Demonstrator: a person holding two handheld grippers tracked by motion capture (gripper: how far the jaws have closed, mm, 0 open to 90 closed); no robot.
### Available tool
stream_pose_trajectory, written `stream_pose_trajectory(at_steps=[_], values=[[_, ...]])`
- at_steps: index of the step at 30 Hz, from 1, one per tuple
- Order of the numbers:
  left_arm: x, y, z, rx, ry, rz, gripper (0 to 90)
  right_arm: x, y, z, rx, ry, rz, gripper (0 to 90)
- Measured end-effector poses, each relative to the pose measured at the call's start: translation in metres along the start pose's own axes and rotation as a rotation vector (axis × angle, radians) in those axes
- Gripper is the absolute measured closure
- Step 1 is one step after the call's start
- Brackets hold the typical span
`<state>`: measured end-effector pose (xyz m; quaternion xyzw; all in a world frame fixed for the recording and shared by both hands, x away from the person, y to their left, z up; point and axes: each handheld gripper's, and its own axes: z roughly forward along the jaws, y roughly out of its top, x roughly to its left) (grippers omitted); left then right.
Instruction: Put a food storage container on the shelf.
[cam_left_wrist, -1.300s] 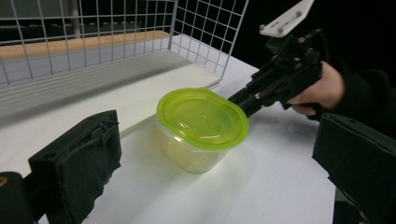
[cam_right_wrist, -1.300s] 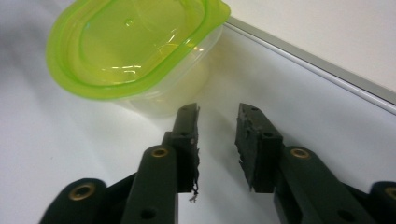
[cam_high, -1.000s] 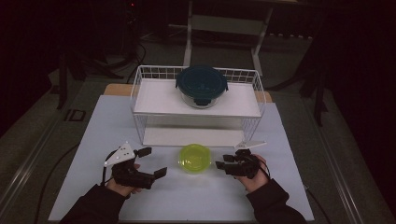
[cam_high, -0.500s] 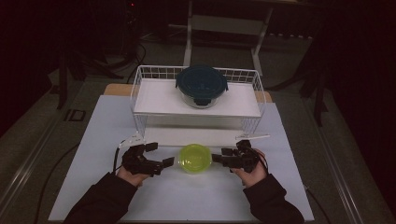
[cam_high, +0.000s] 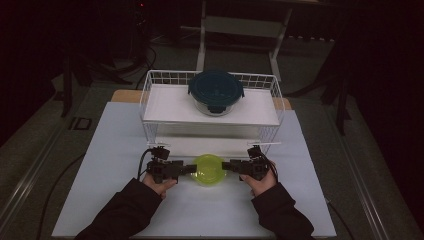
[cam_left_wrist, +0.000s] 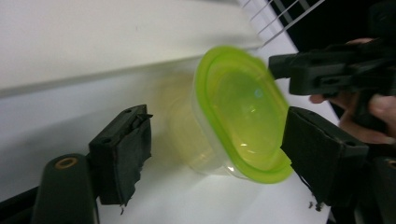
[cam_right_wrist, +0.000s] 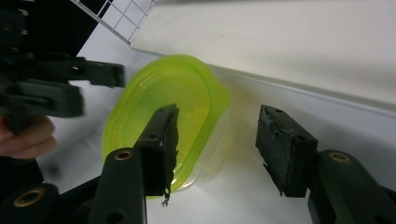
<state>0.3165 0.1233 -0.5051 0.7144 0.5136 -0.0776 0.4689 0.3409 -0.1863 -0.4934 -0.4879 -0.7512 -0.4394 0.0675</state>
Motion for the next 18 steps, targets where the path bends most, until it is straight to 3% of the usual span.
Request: stream_pose_trajectory(at_steps=[5,10,12,14,18], values=[[0.0028,0.0006,0.0080,0.024,-0.009,-0.059,39.8,-0.0001,-0.0016,0.0052,0.025,0.012,0.037,56.4],[0.0045,-0.0016,0.0101,0.050,-0.029,-0.064,57.6,0.0005,-0.0046,0.0079,0.048,0.021,0.057,67.7],[0.0047,-0.0024,0.0102,0.062,-0.055,-0.078,63.0,0.0021,-0.0054,0.0081,0.051,0.030,0.055,70.4],[0.0022,-0.0023,0.0093,0.064,-0.055,-0.064,68.3,0.0043,-0.0053,0.0076,0.056,0.031,0.057,72.9],[0.0008,-0.0032,0.0083,0.064,-0.051,-0.069,70.4,0.0027,-0.0071,0.0073,0.057,0.060,0.088,74.8]])
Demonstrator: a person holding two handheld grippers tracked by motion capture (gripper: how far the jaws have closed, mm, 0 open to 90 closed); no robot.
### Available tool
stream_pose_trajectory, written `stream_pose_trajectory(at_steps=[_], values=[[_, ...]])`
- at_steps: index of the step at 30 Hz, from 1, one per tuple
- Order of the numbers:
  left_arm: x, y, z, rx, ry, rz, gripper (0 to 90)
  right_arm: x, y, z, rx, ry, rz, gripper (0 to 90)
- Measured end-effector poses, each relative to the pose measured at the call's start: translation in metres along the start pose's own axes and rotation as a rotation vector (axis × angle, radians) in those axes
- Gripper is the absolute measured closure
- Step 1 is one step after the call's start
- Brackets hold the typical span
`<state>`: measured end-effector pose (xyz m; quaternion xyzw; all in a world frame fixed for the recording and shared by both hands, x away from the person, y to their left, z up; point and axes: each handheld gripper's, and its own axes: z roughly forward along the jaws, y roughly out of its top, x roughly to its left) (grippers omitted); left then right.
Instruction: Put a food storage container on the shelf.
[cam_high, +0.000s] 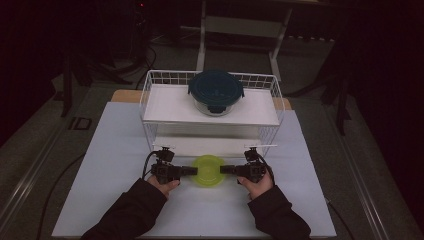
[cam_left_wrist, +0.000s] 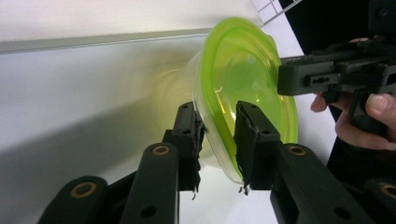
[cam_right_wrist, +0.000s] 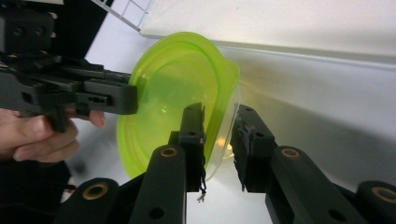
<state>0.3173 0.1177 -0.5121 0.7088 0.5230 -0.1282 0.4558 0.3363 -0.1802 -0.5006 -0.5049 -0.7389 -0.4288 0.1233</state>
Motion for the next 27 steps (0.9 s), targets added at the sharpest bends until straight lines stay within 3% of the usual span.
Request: stream_pose_trajectory(at_steps=[5,10,14,27], values=[[0.000,0.000,-0.002,0.011,-0.009,-0.021,74.0,-0.001,-0.004,-0.001,0.008,0.051,0.024,76.8],[-0.006,0.000,-0.005,0.031,0.004,-0.026,76.5,0.005,-0.009,-0.005,0.001,0.028,0.035,79.5],[-0.008,-0.002,-0.008,0.015,-0.006,-0.023,79.1,0.014,-0.011,-0.009,-0.014,-0.009,-0.008,81.1],[-0.031,0.000,-0.028,-0.031,-0.004,0.085,79.7,0.032,-0.009,-0.026,-0.047,0.009,-0.084,81.2]])
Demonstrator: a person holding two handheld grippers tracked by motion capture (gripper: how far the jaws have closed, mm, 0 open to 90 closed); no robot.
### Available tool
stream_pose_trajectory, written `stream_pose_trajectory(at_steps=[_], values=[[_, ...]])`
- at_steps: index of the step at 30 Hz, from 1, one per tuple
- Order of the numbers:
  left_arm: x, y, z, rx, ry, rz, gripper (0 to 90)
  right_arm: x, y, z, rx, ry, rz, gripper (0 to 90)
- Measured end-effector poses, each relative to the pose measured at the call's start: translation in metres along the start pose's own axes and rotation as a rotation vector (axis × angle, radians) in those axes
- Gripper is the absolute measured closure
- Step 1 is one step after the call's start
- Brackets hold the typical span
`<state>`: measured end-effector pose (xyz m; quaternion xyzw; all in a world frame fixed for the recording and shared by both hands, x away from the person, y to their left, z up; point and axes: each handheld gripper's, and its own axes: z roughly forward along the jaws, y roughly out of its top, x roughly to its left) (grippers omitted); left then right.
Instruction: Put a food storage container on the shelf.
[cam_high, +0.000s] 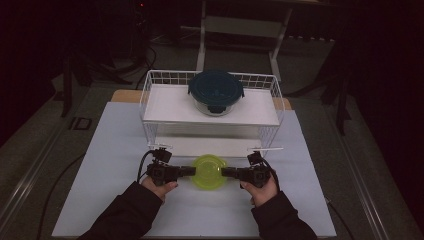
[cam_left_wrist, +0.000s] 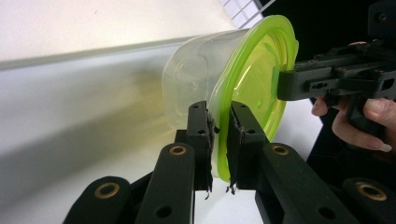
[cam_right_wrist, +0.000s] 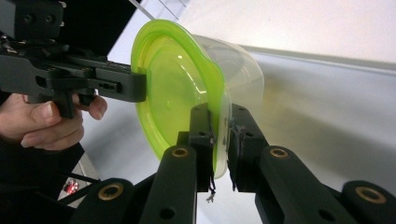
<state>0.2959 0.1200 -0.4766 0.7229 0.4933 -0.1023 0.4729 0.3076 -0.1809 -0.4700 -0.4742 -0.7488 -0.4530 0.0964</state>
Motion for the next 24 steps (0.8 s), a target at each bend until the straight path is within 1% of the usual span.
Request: stream_pose_trajectory(at_steps=[2,4,8,11,13,18,20,24], values=[[-0.005,0.001,-0.003,-0.013,-0.004,0.012,79.6,0.004,0.001,-0.005,-0.008,0.002,-0.001,81.2],[-0.010,0.003,-0.007,-0.022,-0.005,0.031,79.6,0.009,0.003,-0.009,-0.014,-0.004,-0.015,81.1],[-0.021,0.006,-0.016,-0.037,-0.017,0.059,79.7,0.016,0.005,-0.020,-0.031,0.014,-0.028,81.1],[-0.030,0.009,-0.022,-0.046,-0.020,0.070,79.7,0.022,0.006,-0.028,-0.048,0.017,-0.037,81.1],[-0.036,0.012,-0.026,-0.051,-0.019,0.086,79.7,0.026,0.007,-0.033,-0.055,0.020,-0.046,81.2],[-0.048,0.025,-0.035,-0.056,-0.031,0.104,79.7,0.035,0.014,-0.046,-0.084,0.023,-0.058,81.1],[-0.055,0.030,-0.039,-0.065,-0.027,0.115,79.8,0.039,0.018,-0.051,-0.096,0.029,-0.061,81.1],[-0.064,0.041,-0.047,-0.090,-0.028,0.138,79.9,0.048,0.029,-0.061,-0.120,0.023,-0.088,81.1]])
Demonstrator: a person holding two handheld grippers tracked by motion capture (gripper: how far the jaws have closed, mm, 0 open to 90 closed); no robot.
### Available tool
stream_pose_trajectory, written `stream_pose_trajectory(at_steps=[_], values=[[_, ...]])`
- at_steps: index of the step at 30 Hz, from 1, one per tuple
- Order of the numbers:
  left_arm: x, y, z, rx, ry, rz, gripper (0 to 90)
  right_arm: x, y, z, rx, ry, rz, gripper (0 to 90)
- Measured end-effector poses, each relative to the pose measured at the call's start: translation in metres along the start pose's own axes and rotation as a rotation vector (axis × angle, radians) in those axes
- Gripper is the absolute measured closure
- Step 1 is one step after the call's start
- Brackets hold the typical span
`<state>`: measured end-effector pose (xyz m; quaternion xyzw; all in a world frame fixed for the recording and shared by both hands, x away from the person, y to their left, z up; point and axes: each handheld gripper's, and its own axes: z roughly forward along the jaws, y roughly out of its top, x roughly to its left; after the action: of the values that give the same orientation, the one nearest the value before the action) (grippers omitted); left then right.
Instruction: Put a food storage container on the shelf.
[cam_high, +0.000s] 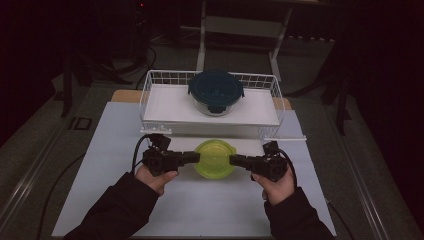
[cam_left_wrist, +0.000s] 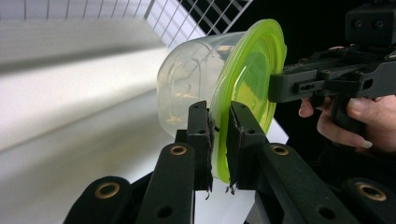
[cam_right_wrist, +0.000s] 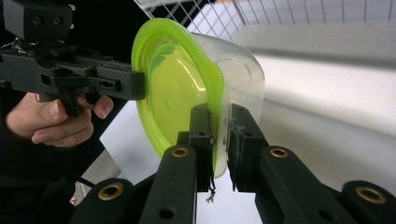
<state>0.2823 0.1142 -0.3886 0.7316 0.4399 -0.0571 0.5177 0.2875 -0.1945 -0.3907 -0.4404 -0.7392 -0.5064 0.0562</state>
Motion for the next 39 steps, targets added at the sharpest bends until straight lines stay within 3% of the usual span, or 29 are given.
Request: stream_pose_trajectory(at_steps=[20,32,39], values=[[-0.028,0.069,-0.033,-0.089,-0.015,0.068,80.1,0.038,0.067,-0.033,-0.107,-0.015,-0.104,81.2],[-0.032,0.108,-0.040,-0.132,-0.006,0.071,80.2,0.044,0.111,-0.040,-0.138,-0.032,-0.126,81.2],[-0.033,0.131,-0.037,-0.126,0.018,0.082,80.2,0.039,0.128,-0.041,-0.161,-0.036,-0.109,81.2]])
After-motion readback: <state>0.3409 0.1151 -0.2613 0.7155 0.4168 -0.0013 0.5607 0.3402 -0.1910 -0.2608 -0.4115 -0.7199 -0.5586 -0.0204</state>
